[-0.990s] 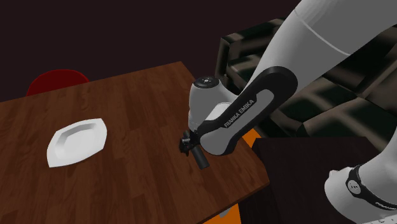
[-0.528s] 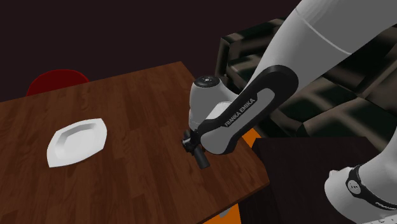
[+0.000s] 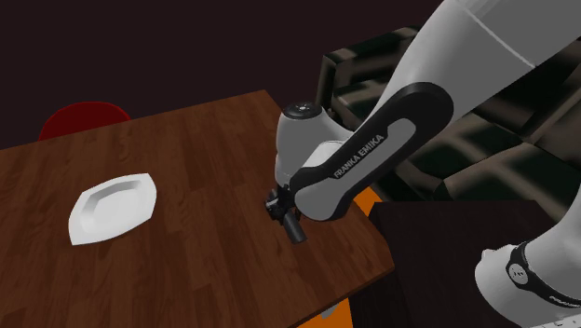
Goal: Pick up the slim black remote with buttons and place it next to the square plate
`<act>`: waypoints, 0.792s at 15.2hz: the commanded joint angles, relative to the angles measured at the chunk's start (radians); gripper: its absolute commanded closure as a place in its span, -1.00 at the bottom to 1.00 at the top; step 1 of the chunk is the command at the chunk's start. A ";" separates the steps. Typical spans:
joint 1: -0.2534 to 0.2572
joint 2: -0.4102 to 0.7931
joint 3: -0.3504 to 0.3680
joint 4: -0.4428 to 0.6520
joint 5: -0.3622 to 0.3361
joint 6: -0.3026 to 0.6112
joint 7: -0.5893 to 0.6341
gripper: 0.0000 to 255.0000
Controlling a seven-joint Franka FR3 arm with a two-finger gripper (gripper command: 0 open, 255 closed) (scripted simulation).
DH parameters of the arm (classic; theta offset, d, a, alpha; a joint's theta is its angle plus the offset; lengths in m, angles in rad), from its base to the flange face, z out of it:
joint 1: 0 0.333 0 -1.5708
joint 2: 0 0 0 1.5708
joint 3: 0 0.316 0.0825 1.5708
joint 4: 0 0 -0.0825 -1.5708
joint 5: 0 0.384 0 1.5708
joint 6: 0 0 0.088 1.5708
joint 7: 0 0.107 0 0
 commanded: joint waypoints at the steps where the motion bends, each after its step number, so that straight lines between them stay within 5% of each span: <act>1: 0.004 -0.024 -0.007 -0.002 -0.009 -0.022 0.007 1.00; 12: 0.022 -0.156 -0.034 -0.005 -0.059 -0.149 0.050 1.00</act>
